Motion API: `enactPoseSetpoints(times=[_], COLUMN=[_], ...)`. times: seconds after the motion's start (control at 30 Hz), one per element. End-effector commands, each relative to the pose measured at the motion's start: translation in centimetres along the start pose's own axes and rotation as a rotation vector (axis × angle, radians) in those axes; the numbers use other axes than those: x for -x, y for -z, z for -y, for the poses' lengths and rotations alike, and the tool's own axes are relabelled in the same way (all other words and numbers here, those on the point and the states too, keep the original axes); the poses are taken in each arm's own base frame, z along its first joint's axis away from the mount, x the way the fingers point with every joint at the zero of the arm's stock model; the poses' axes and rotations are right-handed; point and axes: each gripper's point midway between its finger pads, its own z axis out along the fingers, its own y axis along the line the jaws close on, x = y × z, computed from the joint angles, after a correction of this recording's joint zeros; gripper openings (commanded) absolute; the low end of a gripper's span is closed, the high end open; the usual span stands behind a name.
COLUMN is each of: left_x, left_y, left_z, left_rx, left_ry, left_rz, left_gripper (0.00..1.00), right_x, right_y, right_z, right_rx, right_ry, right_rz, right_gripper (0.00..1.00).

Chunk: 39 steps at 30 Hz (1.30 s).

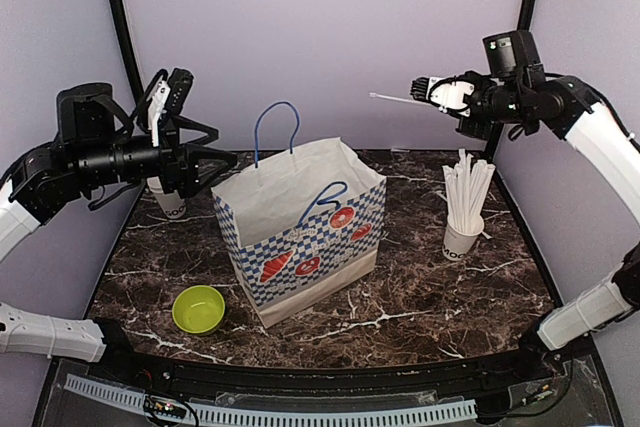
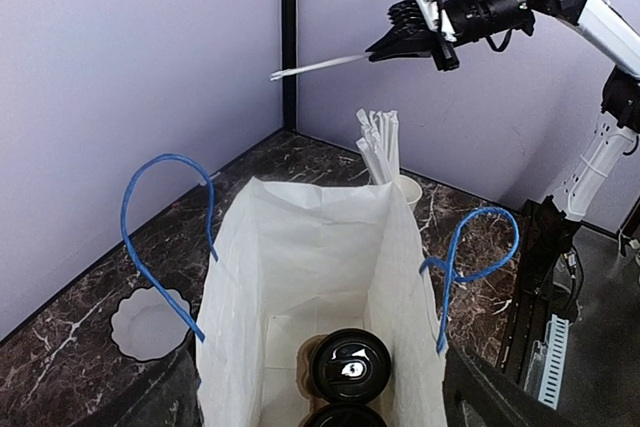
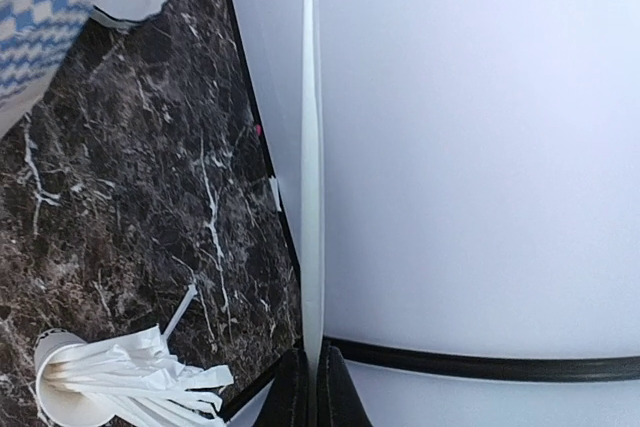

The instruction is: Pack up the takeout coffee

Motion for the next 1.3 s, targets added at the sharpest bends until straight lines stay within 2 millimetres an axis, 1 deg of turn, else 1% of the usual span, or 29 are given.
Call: enactPoseSetpoints(times=[0.0,0.13,0.2,0.3,0.37,0.53,0.7,0.73,0.77,0.83,0.87,0.9,0.97,1.03,1.1,1.17,1.2,1.27], left_x=[1.7,2.1,2.2,2.3,2.2,2.0,1.4,1.4,1.1,0.8,0.7,0.6,0.5,0.5,0.5,0.7,0.8,0.9], left_y=[1.3,1.6,1.8,1.9,2.0,2.2,2.4,2.4,2.3,2.1,2.1,1.9,1.7,1.6,1.6,1.6,1.5,1.5], left_z=[-0.9,-1.3,-1.4,-1.7,-1.7,-1.7,-1.5,-1.5,-1.5,-1.5,-1.4,-1.4,-1.4,-1.4,-1.4,-1.4,-1.4,-1.4], left_rx=[0.075,0.1,0.113,0.131,0.13,0.134,0.128,0.126,0.125,0.123,0.119,0.117,0.114,0.111,0.111,0.112,0.111,0.111], left_ry=[-0.042,-0.033,-0.03,-0.026,-0.025,-0.037,-0.038,-0.037,-0.036,-0.032,-0.031,-0.029,-0.03,-0.032,-0.036,-0.038,-0.04,-0.041], left_rz=[0.044,0.057,0.067,0.089,0.093,0.089,0.087,0.089,0.087,0.085,0.086,0.084,0.082,0.082,0.083,0.089,0.093,0.099], left_gripper=[0.88,0.88,0.88,0.88,0.88,0.88,0.88,0.88,0.88,0.88,0.88,0.88,0.88,0.89,0.89,0.89,0.89,0.89], right_x=[2.5,4.7,6.0,7.9,9.7,15.0,19.7,20.4,21.0,22.0,22.3,22.4,22.2,21.4,20.2,18.5,17.5,14.8], right_y=[1.8,2.5,2.4,1.6,1.2,0.5,0.2,0.3,0.3,0.5,0.7,0.9,1.2,1.5,1.8,2.2,2.8,3.1], right_z=[-4.4,-5.8,-6.7,-7.9,-8.6,-11.6,-13.9,-14.1,-14.2,-14.0,-13.8,-13.6,-12.9,-12.0,-10.8,-8.5,-6.9,-4.5], right_rx=[0.22,0.275,0.28,0.28,0.285,0.303,0.321,0.321,0.319,0.307,0.305,0.305,0.291,0.286,0.277,0.252,0.235,0.236], right_ry=[0.133,0.297,0.382,0.468,0.498,0.568,0.571,0.564,0.557,0.531,0.519,0.507,0.49,0.465,0.422,0.328,0.272,0.157], right_rz=[0.11,0.118,0.112,0.101,0.126,0.196,0.279,0.294,0.307,0.331,0.34,0.347,0.341,0.328,0.313,0.302,0.306,0.294], right_gripper=[0.0,0.0,0.0,0.0,0.0,0.0,0.0,0.04,0.12,0.37,0.46,0.52,0.58,0.59,0.6,0.6,0.6,0.59])
